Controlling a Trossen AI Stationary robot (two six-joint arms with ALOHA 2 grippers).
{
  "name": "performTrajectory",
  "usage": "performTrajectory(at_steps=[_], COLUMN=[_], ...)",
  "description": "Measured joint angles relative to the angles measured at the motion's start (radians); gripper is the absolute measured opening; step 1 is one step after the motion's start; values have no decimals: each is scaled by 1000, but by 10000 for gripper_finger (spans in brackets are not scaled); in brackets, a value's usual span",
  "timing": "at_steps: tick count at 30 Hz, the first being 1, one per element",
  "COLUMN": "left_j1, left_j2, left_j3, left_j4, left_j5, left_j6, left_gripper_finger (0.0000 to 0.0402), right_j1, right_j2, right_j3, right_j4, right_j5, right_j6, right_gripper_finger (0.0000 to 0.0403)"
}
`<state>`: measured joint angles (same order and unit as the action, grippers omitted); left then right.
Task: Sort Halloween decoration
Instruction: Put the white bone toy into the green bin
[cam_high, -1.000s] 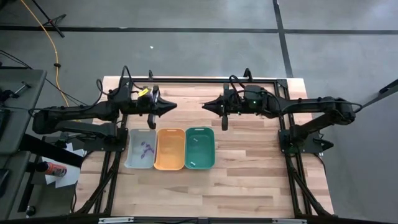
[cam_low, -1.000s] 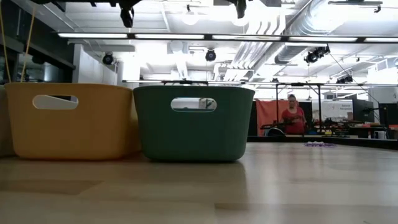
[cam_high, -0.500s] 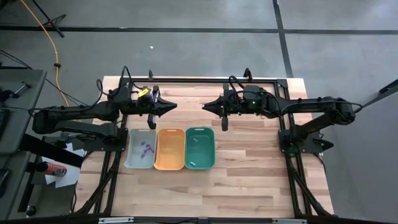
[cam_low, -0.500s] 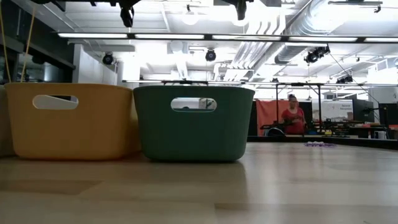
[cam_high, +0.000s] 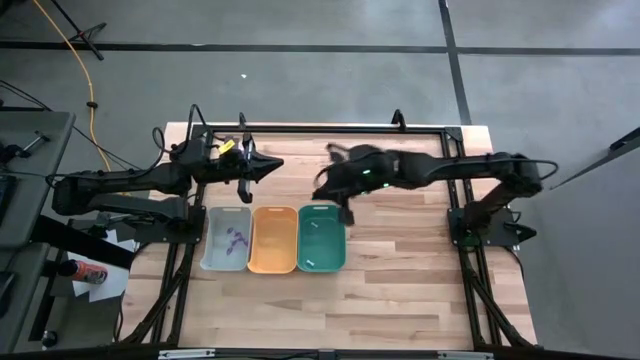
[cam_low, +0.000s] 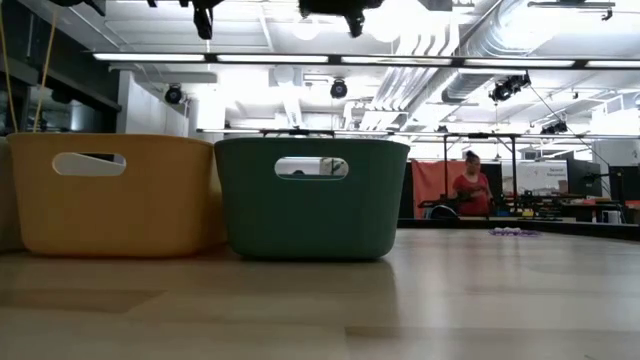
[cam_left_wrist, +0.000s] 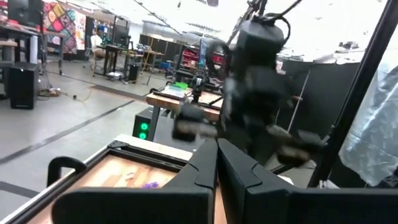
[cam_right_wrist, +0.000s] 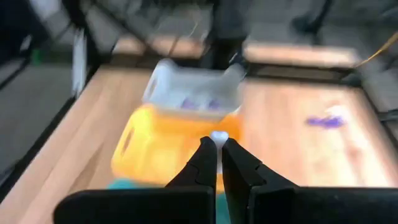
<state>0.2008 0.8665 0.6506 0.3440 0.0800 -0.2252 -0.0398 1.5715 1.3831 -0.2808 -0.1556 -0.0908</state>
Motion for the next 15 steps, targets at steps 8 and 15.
performTrajectory(at_steps=[8, 15], left_j1=[0, 3], left_j2=[0, 0], left_j3=[0, 0], left_j4=[-3, -6], left_j5=[0, -32], left_j6=[11, 71], left_gripper_finger=[0, 0], right_j1=[35, 59], right_j2=[232, 395], right_j3=[153, 155], right_j4=[-287, -308], right_j5=[-76, -41], right_j6=[-49, -47], right_gripper_finger=[0, 0])
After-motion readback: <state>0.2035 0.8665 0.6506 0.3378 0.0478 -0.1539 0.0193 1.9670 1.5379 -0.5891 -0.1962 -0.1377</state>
